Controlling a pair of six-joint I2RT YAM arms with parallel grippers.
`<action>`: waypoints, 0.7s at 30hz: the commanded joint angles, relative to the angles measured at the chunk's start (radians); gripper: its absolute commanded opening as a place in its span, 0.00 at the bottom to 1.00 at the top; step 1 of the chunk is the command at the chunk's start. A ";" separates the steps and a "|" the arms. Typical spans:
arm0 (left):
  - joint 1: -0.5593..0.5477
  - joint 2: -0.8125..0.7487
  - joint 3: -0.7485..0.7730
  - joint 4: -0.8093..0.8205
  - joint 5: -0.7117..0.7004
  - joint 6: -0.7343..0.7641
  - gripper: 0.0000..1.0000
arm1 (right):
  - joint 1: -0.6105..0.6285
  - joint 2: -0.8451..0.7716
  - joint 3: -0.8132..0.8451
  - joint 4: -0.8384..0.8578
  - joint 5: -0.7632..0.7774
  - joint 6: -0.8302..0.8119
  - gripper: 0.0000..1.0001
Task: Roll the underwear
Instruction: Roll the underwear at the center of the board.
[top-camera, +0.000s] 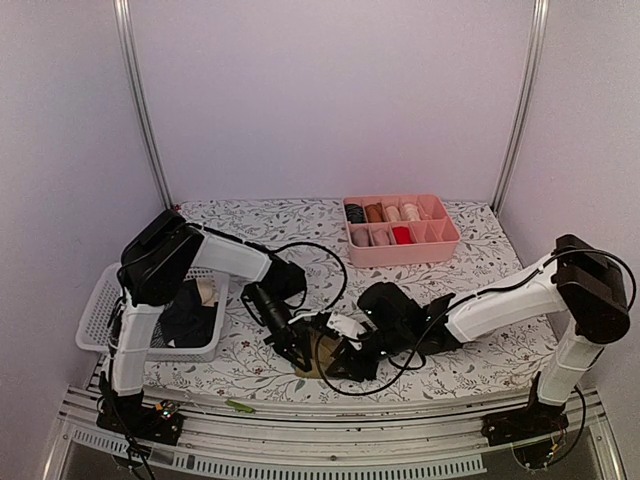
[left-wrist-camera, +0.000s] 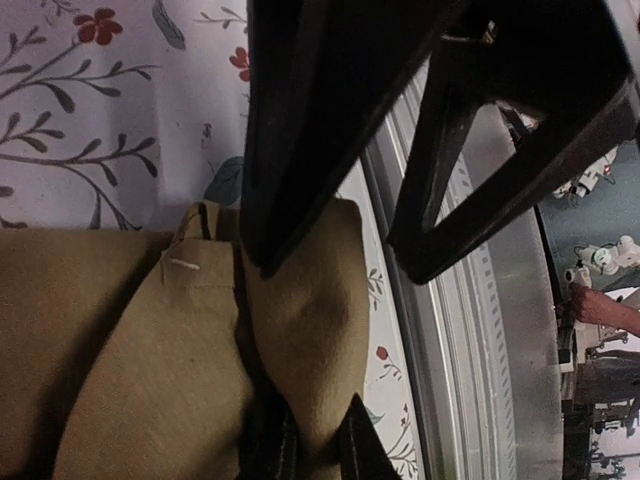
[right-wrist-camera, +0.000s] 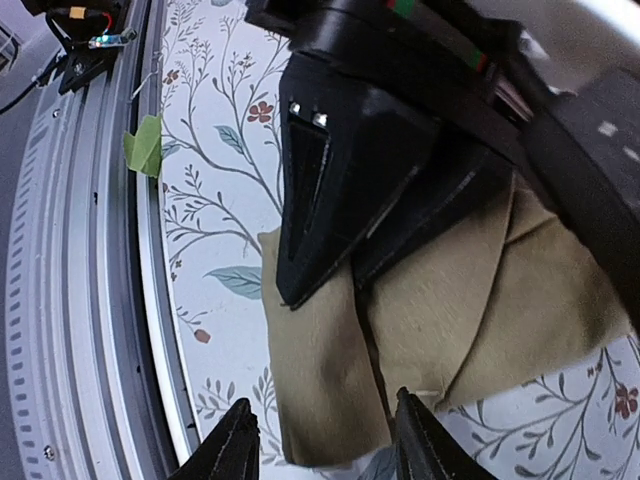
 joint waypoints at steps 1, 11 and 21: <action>0.014 0.083 -0.006 -0.063 -0.120 0.049 0.07 | 0.029 0.099 0.073 0.011 0.013 -0.121 0.47; 0.028 0.091 0.020 -0.062 -0.109 0.046 0.16 | 0.043 0.186 0.100 -0.002 -0.007 -0.184 0.02; 0.128 -0.300 -0.105 0.207 -0.116 -0.101 0.72 | 0.025 0.198 0.103 -0.064 -0.201 -0.037 0.00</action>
